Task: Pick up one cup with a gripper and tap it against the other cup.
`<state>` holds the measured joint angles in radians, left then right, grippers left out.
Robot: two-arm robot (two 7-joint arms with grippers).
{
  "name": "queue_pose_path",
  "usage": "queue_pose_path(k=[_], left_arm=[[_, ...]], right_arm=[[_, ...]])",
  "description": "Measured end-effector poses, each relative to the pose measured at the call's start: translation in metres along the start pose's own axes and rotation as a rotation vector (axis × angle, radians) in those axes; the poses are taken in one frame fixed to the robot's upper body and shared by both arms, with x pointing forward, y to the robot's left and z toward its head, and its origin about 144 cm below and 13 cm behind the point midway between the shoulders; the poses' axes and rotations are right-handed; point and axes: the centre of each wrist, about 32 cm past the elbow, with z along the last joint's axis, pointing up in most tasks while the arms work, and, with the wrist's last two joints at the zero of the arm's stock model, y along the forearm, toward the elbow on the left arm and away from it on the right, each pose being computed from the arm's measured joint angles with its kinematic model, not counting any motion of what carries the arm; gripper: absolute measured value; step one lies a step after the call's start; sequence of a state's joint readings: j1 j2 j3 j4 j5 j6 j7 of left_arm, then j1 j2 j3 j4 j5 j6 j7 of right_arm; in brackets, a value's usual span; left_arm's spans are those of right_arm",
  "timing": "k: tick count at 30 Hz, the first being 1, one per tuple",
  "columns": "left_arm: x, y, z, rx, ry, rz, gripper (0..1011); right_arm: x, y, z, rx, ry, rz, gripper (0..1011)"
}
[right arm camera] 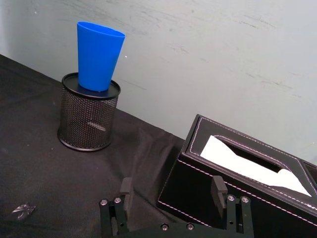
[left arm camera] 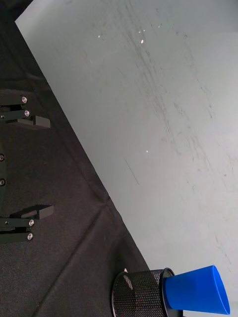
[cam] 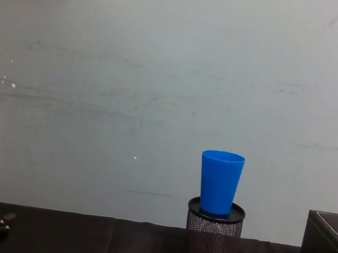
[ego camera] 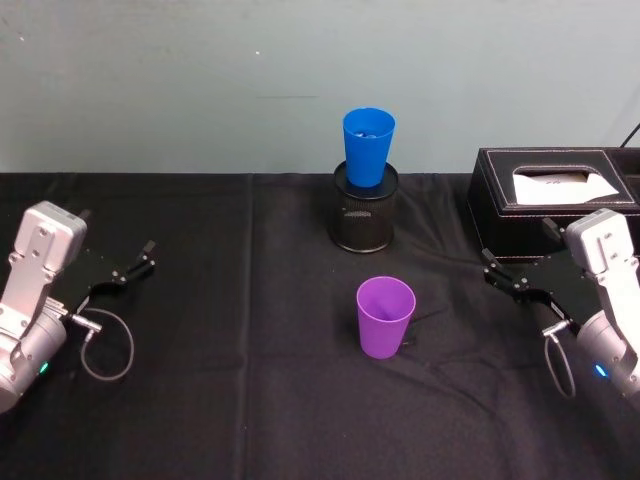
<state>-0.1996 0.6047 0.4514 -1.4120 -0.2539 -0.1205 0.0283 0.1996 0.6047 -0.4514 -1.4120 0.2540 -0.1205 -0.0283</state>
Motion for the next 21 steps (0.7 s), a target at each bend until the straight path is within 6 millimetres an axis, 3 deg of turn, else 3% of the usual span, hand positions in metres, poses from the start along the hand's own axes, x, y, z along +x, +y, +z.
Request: queue_pose_path(k=[21], left_arm=[[0.0000, 0.0000, 0.0000, 0.000, 0.000, 0.000, 1000]], right_arm=[[0.0000, 0.0000, 0.0000, 0.000, 0.000, 0.000, 1003]])
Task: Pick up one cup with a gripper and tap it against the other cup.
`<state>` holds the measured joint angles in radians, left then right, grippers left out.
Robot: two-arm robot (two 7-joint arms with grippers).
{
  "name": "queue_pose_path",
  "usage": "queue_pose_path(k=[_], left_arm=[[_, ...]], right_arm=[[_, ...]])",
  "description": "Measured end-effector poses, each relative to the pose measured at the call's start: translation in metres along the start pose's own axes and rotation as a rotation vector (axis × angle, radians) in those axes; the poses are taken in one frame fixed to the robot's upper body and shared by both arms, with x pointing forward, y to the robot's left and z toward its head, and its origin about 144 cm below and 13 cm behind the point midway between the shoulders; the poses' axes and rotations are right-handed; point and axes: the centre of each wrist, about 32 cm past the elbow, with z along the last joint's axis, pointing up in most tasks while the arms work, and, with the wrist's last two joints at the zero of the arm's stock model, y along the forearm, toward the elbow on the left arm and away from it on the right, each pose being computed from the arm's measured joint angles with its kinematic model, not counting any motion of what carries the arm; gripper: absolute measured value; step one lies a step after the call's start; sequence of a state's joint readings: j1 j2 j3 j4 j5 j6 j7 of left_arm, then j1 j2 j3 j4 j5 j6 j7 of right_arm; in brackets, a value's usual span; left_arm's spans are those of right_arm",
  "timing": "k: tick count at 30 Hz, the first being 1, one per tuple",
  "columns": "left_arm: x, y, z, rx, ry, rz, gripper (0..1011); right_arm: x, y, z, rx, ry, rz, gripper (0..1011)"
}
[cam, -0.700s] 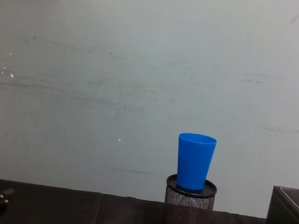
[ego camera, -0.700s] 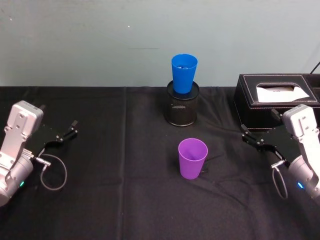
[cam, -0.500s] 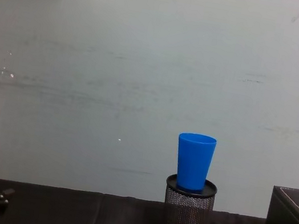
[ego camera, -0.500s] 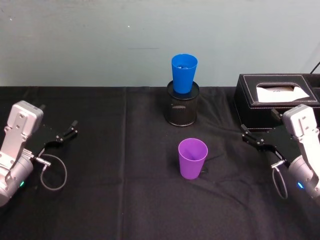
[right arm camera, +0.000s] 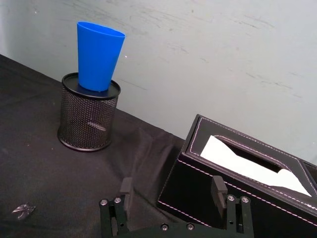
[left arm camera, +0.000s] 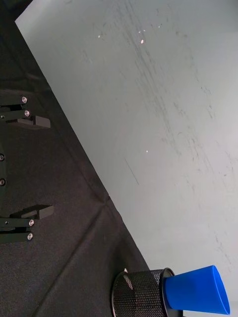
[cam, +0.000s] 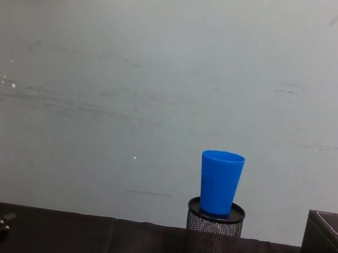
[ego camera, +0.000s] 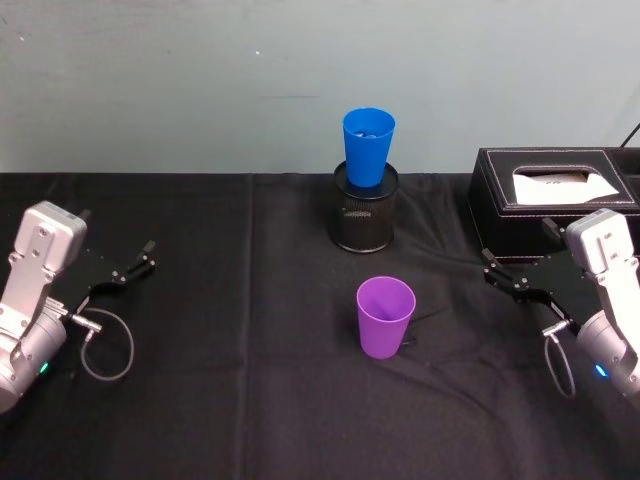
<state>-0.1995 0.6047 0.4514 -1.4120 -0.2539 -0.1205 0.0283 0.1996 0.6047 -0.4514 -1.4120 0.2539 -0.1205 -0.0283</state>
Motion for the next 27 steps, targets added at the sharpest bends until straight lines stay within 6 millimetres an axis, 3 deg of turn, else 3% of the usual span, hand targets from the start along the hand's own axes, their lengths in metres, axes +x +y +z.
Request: queue_pose_path(k=[20, 27], left_arm=[[0.000, 0.000, 0.000, 0.000, 0.000, 0.000, 1000], [0.000, 0.000, 0.000, 0.000, 0.000, 0.000, 1000]], right_arm=[[0.001, 0.000, 0.000, 0.008, 0.000, 0.000, 1003], [0.006, -0.012, 0.011, 0.101, 0.010, -0.007, 1003]])
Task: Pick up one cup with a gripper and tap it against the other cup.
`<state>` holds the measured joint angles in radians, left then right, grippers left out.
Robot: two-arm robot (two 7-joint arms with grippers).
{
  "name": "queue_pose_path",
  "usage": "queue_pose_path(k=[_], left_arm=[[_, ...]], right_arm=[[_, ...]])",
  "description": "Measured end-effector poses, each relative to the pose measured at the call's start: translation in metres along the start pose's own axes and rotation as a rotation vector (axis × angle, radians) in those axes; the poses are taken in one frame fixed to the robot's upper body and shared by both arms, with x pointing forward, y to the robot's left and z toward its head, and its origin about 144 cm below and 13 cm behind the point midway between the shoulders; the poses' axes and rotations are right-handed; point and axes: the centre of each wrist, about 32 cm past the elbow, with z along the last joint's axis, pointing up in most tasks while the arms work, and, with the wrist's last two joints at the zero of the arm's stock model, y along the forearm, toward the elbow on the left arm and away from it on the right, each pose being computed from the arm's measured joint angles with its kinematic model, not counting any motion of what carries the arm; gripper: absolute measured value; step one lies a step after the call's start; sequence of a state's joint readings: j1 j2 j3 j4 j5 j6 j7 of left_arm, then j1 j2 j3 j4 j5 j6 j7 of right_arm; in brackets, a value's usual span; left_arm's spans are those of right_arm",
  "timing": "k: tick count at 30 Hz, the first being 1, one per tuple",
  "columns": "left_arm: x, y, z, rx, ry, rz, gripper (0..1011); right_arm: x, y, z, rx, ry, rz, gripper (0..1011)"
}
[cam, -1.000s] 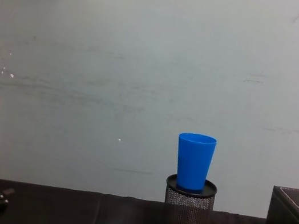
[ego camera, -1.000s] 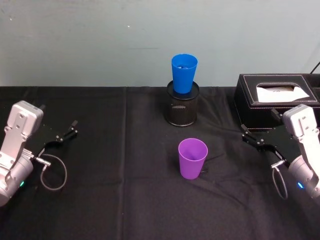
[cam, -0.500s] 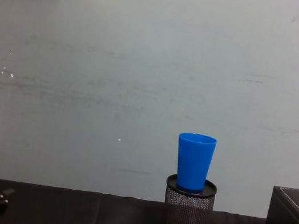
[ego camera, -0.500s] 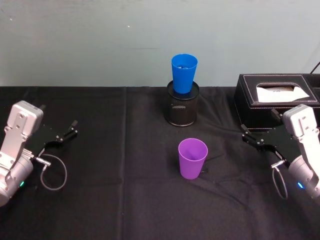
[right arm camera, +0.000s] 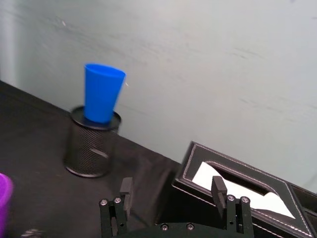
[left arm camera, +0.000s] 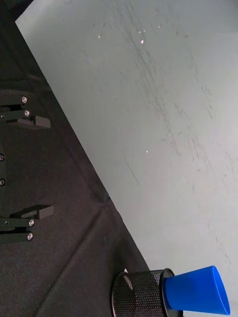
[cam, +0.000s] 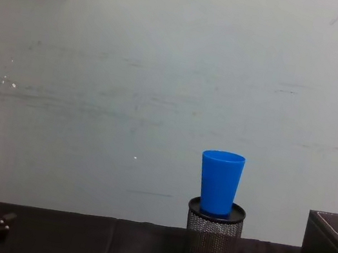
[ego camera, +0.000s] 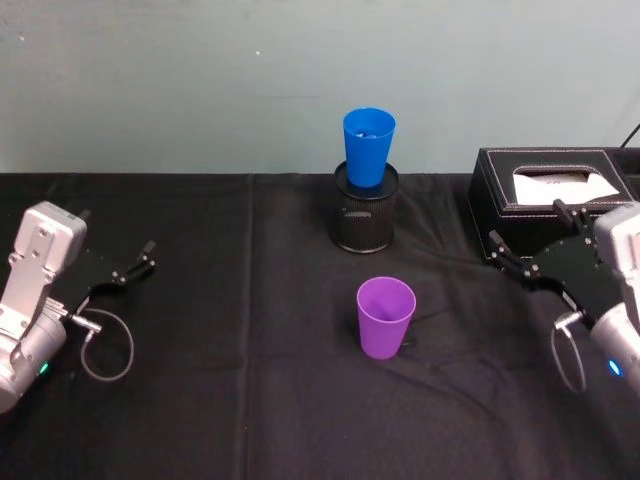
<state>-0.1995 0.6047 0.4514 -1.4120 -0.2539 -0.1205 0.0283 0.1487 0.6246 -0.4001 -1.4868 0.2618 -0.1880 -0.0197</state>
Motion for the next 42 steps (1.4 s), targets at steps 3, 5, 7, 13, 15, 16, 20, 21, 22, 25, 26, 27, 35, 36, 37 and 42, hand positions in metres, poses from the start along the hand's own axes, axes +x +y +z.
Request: queue_pose_path(k=[3, 5, 7, 13, 15, 16, 20, 21, 22, 25, 26, 27, 35, 36, 37, 42], left_arm=[[0.000, 0.000, 0.000, 0.000, 0.000, 0.000, 1000], [0.000, 0.000, 0.000, 0.000, 0.000, 0.000, 1000], [0.000, 0.000, 0.000, 0.000, 0.000, 0.000, 1000], [0.000, 0.000, 0.000, 0.000, 0.000, 0.000, 1000], [0.000, 0.000, 0.000, 0.000, 0.000, 0.000, 1000], [0.000, 0.000, 0.000, 0.000, 0.000, 0.000, 1000], [0.000, 0.000, 0.000, 0.000, 0.000, 0.000, 1000], [0.000, 0.000, 0.000, 0.000, 0.000, 0.000, 1000], [0.000, 0.000, 0.000, 0.000, 0.000, 0.000, 1000], [0.000, 0.000, 0.000, 0.000, 0.000, 0.000, 1000], [0.000, 0.000, 0.000, 0.000, 0.000, 0.000, 1000], [0.000, 0.000, 0.000, 0.000, 0.000, 0.000, 1000], [0.000, 0.000, 0.000, 0.000, 0.000, 0.000, 1000], [0.000, 0.000, 0.000, 0.000, 0.000, 0.000, 1000], [0.000, 0.000, 0.000, 0.000, 0.000, 0.000, 1000], [0.000, 0.000, 0.000, 0.000, 0.000, 0.000, 1000]], right_arm=[[-0.004, -0.013, 0.001, 0.028, 0.029, 0.019, 1003], [-0.009, -0.024, 0.000, 0.046, 0.057, 0.040, 1003], [-0.014, -0.033, -0.003, 0.056, 0.083, 0.063, 1003], [-0.032, -0.059, -0.018, 0.063, 0.193, 0.173, 1003], [-0.039, -0.064, -0.022, 0.064, 0.220, 0.217, 1003], [-0.041, -0.065, -0.023, 0.064, 0.226, 0.231, 1003], [-0.050, -0.064, -0.026, 0.059, 0.245, 0.301, 1003], [-0.052, -0.061, -0.027, 0.050, 0.249, 0.323, 1003], [-0.052, -0.061, -0.027, 0.050, 0.249, 0.323, 1003], [-0.057, -0.051, -0.025, 0.026, 0.245, 0.363, 1003], [-0.059, -0.049, -0.024, 0.022, 0.245, 0.368, 1003], [-0.060, -0.047, -0.023, 0.020, 0.243, 0.373, 1003], [-0.069, -0.022, -0.018, 0.007, 0.260, 0.403, 1003], [-0.069, -0.020, -0.018, 0.008, 0.262, 0.403, 1003], [-0.070, -0.018, -0.018, 0.007, 0.266, 0.405, 1003], [-0.074, -0.005, -0.020, 0.010, 0.293, 0.404, 1003]])
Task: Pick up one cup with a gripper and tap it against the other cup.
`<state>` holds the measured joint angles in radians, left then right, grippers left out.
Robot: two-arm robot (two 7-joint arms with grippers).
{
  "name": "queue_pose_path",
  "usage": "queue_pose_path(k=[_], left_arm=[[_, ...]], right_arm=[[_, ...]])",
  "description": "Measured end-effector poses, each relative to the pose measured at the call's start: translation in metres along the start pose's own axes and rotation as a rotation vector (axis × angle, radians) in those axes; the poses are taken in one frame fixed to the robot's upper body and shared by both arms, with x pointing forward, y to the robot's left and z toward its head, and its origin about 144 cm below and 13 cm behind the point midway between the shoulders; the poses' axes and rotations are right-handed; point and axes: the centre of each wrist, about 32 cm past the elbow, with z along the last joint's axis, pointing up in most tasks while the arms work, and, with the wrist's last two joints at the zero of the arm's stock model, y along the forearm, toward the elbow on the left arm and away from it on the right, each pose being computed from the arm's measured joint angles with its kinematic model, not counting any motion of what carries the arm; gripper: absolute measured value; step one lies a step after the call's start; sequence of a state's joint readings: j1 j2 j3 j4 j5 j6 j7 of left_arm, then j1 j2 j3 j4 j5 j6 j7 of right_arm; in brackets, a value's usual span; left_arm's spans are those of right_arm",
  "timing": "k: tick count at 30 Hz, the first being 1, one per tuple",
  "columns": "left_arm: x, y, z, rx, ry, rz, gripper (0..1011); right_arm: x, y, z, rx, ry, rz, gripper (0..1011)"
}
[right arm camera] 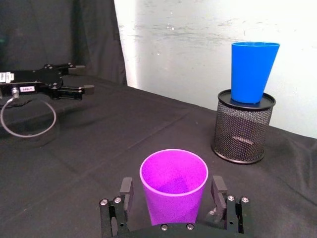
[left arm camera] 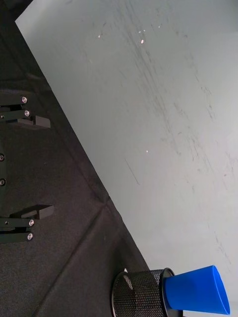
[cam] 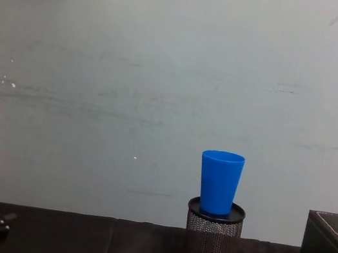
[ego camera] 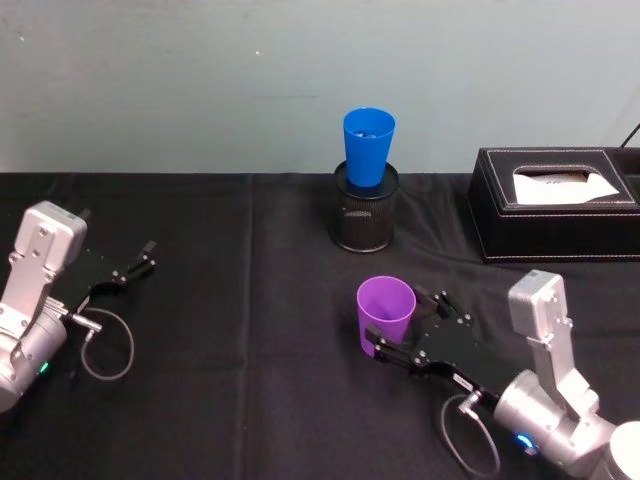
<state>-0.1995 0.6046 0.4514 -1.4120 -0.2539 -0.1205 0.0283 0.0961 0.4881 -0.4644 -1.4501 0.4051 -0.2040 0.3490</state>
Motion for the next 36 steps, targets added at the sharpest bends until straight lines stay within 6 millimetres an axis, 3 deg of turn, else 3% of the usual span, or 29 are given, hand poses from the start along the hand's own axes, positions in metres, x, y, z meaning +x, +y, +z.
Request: queue_pose_path(k=[12, 21, 30, 36], left_arm=[[0.000, 0.000, 0.000, 0.000, 0.000, 0.000, 1000], [0.000, 0.000, 0.000, 0.000, 0.000, 0.000, 1000], [0.000, 0.000, 0.000, 0.000, 0.000, 0.000, 1000], [0.000, 0.000, 0.000, 0.000, 0.000, 0.000, 1000]], right_arm=[[0.002, 0.023, -0.005, 0.007, 0.012, 0.009, 1003], [0.002, 0.022, -0.005, 0.007, 0.010, 0.009, 995], [0.002, 0.021, -0.004, 0.007, 0.009, 0.004, 795], [0.002, 0.021, -0.004, 0.007, 0.009, 0.003, 757]])
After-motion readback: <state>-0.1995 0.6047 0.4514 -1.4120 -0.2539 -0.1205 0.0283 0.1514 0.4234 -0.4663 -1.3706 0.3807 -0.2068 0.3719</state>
